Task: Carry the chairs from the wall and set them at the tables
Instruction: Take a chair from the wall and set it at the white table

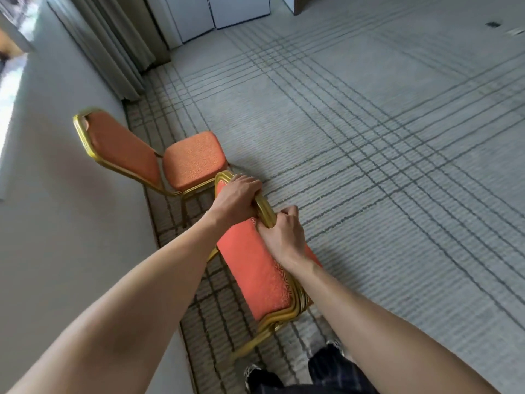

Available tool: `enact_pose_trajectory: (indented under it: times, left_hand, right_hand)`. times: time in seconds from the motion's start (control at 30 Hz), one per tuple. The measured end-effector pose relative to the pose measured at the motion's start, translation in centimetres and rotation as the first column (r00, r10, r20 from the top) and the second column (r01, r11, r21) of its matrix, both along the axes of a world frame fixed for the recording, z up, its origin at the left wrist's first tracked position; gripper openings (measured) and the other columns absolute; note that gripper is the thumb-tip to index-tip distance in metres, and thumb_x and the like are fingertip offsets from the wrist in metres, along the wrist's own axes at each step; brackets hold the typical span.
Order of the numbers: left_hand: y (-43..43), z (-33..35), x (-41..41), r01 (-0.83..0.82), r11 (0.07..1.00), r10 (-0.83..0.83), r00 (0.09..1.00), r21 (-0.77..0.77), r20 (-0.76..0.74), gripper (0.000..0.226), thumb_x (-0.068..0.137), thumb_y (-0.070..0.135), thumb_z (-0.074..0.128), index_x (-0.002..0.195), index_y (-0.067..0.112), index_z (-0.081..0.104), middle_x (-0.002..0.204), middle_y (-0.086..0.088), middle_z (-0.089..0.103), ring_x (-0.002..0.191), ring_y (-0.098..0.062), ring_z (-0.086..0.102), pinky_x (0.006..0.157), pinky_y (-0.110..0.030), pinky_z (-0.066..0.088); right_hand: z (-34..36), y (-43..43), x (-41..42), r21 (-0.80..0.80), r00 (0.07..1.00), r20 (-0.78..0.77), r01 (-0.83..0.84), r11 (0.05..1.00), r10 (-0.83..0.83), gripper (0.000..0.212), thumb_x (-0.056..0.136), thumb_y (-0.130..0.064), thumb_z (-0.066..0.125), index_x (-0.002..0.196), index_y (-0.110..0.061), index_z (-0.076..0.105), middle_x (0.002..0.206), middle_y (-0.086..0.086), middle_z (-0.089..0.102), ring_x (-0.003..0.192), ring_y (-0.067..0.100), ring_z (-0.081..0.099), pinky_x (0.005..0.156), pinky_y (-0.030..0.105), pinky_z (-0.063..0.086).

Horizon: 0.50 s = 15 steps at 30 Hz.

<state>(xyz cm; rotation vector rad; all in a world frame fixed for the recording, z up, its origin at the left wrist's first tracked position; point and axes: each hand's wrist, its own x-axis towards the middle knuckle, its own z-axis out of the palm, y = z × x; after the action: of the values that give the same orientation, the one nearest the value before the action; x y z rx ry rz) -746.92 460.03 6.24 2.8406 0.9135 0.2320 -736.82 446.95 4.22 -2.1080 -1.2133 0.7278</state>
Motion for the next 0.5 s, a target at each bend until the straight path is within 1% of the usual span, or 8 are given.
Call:
enact_pose_trajectory:
  times: [0.07,0.13,0.2,0.23,0.3,0.37,0.43,0.5]
  left_hand:
    - [-0.1,1.1,4.2,0.032,0.999,-0.028,0.987,0.022,-0.158,0.01,0.069,0.023,0.065,0.074,0.017,0.059,0.079,0.0,0.062,0.083,-0.026,0.06,0.072,-0.031,0.036]
    - [-0.9,2.4,7.7,0.082,0.994,-0.052,0.939,0.075,-0.339,0.013,0.07,0.029,0.067,0.077,0.021,0.059,0.085,0.002,0.063,0.087,-0.021,0.058,0.068,-0.028,0.039]
    - [-2.1,3.3,11.6,0.187,0.973,-0.1,0.872,0.138,-0.48,0.018,0.072,0.039,0.065,0.079,0.024,0.06,0.085,0.005,0.064,0.083,-0.019,0.06,0.067,-0.031,0.048]
    - [-2.7,3.6,13.4,0.224,0.962,-0.113,0.844,0.154,-0.524,0.02,0.073,0.043,0.064,0.081,0.024,0.062,0.083,0.005,0.065,0.079,-0.019,0.061,0.067,-0.032,0.049]
    - [-3.9,3.8,17.2,0.29,0.941,-0.138,0.801,0.176,-0.583,0.023,0.075,0.047,0.06,0.079,0.025,0.064,0.077,0.006,0.064,0.07,-0.018,0.061,0.062,-0.03,0.046]
    - [-4.8,4.3,20.4,0.345,0.917,-0.159,0.777,0.2,-0.609,0.028,0.077,0.05,0.057,0.076,0.023,0.065,0.071,0.005,0.063,0.061,-0.018,0.057,0.059,-0.028,0.044]
    - [-5.7,4.8,23.5,0.376,0.901,-0.181,0.776,0.214,-0.604,0.032,0.08,0.051,0.054,0.076,0.022,0.065,0.068,0.005,0.062,0.058,-0.017,0.056,0.06,-0.029,0.046]
    - [-6.9,5.4,27.1,0.409,0.885,-0.206,0.772,0.222,-0.601,0.034,0.079,0.053,0.052,0.076,0.022,0.065,0.068,0.006,0.062,0.059,-0.016,0.06,0.062,-0.03,0.051]
  right_hand:
    - [0.0,-0.9,3.2,0.022,0.999,0.006,0.051,0.998,-0.051,0.04,0.085,-0.048,0.065,0.094,-0.009,0.07,0.102,-0.003,0.04,0.084,0.026,0.059,0.071,0.029,0.038]
    - [-0.3,-1.9,5.8,0.031,0.995,0.047,0.086,0.996,-0.087,0.041,0.085,-0.052,0.064,0.088,-0.012,0.068,0.101,-0.003,0.039,0.074,0.023,0.057,0.067,0.032,0.042]
    - [-0.5,-3.2,8.8,0.018,0.989,0.051,0.137,0.99,-0.137,0.041,0.084,-0.055,0.063,0.084,-0.014,0.066,0.101,-0.003,0.04,0.068,0.019,0.056,0.067,0.037,0.049]
    - [-0.6,-3.7,10.1,0.008,0.986,0.055,0.159,0.987,-0.159,0.04,0.084,-0.055,0.063,0.082,-0.015,0.065,0.101,-0.004,0.04,0.067,0.018,0.056,0.068,0.039,0.05]
    - [-0.3,-4.9,13.4,-0.007,0.978,0.058,0.201,0.979,-0.201,0.037,0.083,-0.054,0.065,0.078,-0.018,0.064,0.1,-0.005,0.042,0.062,0.014,0.054,0.066,0.037,0.048]
    - [0.1,-6.0,16.7,0.005,0.971,0.058,0.232,0.973,-0.232,0.034,0.082,-0.052,0.066,0.075,-0.019,0.062,0.098,-0.006,0.043,0.061,0.013,0.052,0.064,0.034,0.045]
    - [0.8,-7.1,19.8,0.014,0.966,0.074,0.248,0.969,-0.249,0.034,0.082,-0.051,0.066,0.073,-0.019,0.06,0.095,-0.006,0.045,0.061,0.015,0.053,0.064,0.034,0.044]
    - [1.3,-8.7,22.8,0.033,0.953,0.08,0.29,0.957,-0.291,0.036,0.082,-0.052,0.064,0.07,-0.02,0.057,0.09,-0.008,0.047,0.06,0.012,0.052,0.063,0.031,0.041]
